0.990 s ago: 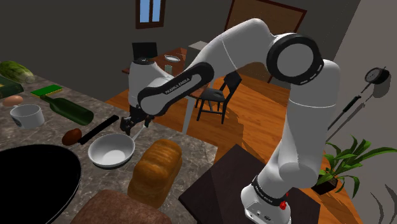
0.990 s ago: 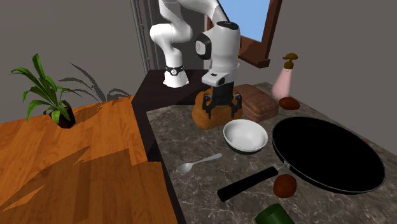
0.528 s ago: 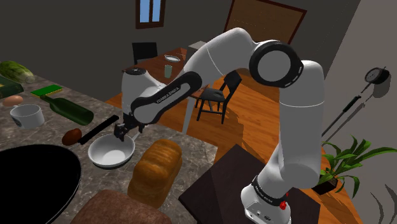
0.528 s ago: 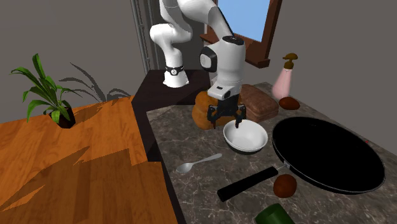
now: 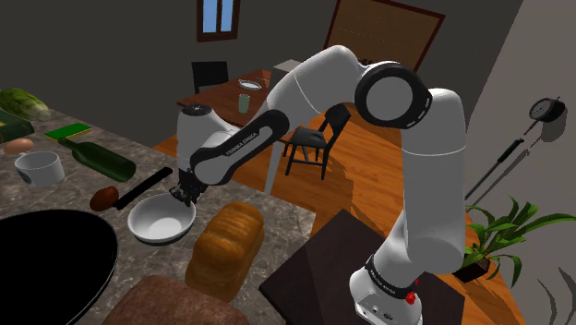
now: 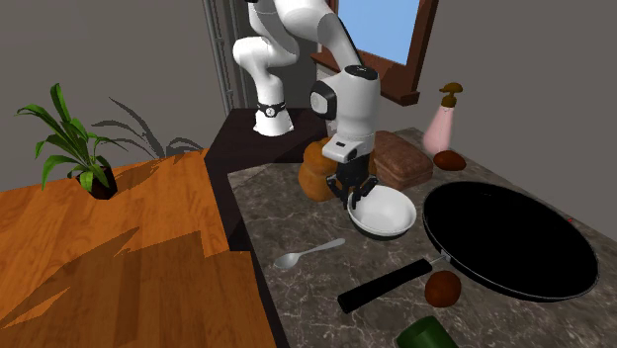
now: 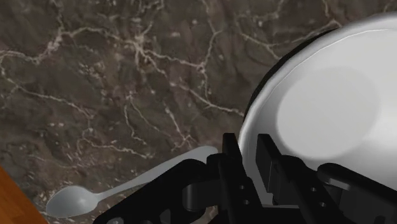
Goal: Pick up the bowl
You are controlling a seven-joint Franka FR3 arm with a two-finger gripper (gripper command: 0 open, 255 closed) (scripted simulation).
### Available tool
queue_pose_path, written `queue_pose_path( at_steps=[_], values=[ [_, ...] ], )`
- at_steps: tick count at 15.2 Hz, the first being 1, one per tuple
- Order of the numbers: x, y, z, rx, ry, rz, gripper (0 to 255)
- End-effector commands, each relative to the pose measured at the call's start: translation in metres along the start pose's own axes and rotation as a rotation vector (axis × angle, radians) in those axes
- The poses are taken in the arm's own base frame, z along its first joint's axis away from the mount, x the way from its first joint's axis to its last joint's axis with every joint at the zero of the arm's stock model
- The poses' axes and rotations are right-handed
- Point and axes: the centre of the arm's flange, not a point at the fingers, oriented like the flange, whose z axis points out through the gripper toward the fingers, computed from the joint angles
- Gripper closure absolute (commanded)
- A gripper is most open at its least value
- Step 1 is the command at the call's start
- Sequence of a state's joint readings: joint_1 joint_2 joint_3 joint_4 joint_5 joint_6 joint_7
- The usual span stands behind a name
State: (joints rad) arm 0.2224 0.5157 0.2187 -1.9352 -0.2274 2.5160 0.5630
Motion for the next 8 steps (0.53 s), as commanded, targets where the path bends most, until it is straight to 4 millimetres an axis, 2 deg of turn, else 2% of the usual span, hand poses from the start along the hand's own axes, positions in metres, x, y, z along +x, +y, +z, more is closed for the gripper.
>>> queue_pose_path(
  at_steps=[1,6,8],
  values=[
    [0.0,0.0,0.0,0.0,0.0,0.0,255],
    [-0.001,0.0,0.0,0.0,0.0,0.0,255],
    [0.0,0.0,-0.01,0.0,0.0,0.0,255]
  ],
)
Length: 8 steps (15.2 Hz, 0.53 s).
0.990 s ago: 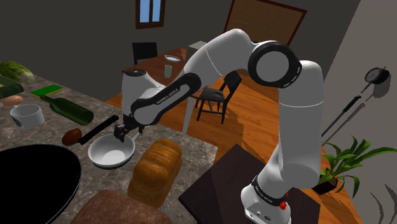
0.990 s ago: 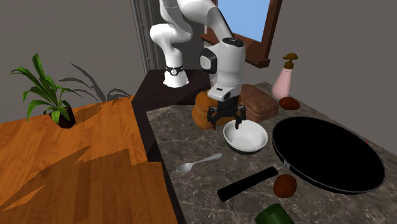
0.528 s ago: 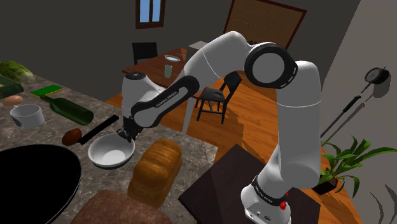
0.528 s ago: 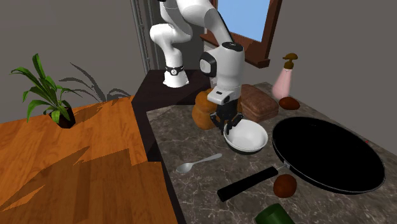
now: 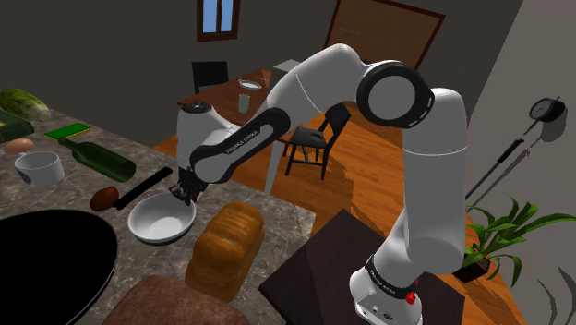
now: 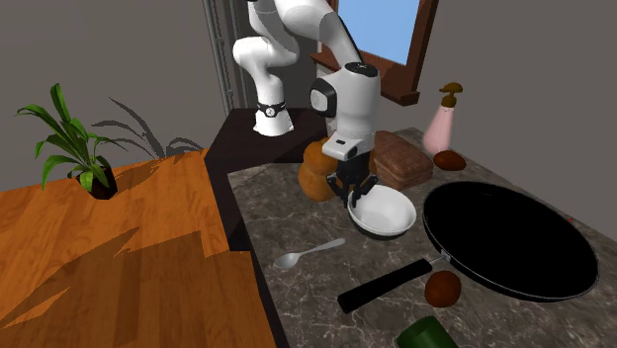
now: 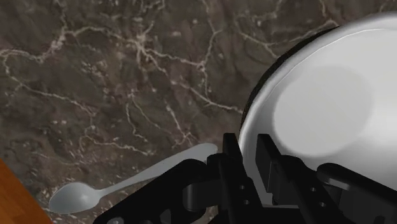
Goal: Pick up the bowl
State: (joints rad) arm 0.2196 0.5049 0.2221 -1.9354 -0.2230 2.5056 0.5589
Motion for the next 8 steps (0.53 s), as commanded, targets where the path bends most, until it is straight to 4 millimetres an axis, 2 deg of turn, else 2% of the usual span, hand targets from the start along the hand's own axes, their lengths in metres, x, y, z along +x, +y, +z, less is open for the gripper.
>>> queue_pose_path(
  at_steps=[1,8],
  values=[
    [0.0,0.0,-0.01,0.0,0.0,0.0,255],
    [0.003,0.0,-0.047,0.0,0.0,0.0,255]
  ],
)
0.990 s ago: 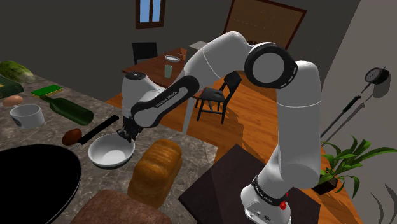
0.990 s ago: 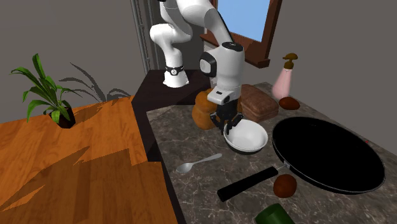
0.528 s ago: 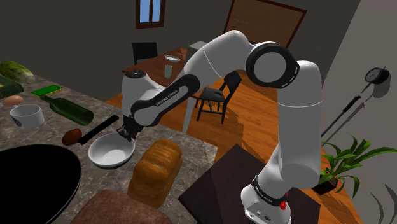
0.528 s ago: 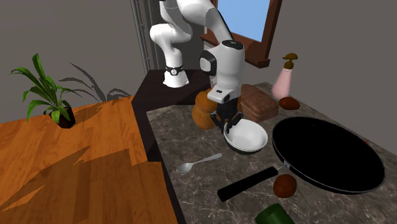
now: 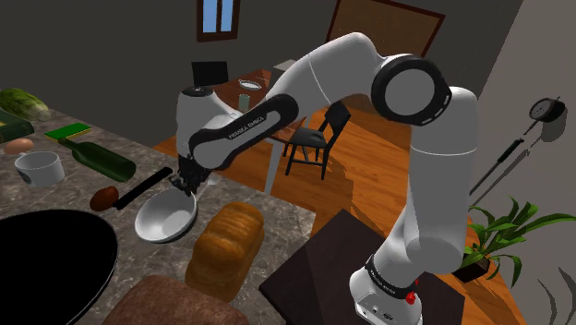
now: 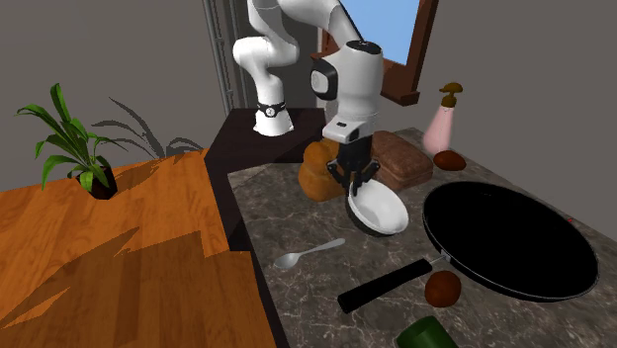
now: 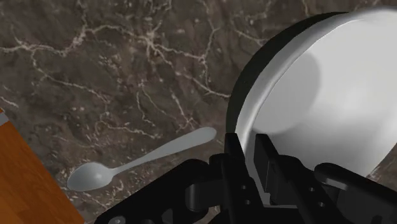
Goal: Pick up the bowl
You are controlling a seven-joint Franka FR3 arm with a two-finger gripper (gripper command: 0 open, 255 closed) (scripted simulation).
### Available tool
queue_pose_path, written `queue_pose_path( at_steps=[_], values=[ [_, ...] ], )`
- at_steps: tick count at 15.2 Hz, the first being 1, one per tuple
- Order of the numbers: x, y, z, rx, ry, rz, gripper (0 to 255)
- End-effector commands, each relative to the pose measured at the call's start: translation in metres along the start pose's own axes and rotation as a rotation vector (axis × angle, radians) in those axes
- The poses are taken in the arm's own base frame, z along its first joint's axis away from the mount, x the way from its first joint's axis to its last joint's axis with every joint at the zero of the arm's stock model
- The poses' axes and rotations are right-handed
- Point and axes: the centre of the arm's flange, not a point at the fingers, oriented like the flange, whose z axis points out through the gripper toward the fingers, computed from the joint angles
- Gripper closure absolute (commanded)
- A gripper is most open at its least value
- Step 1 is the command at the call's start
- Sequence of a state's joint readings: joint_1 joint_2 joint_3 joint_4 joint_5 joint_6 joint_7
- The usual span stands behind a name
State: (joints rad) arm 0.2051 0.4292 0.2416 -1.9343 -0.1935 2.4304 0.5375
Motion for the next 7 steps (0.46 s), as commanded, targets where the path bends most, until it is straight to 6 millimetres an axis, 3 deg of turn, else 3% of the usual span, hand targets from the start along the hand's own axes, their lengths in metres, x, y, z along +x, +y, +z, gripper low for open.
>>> queue_pose_path(
  at_steps=[1,5,7],
  values=[
    [0.001,-0.001,-0.011,0.0,0.0,0.0,255],
    [0.003,-0.001,-0.032,0.0,0.0,0.0,255],
    [0.003,-0.001,-0.033,0.0,0.0,0.0,255]
  ],
)
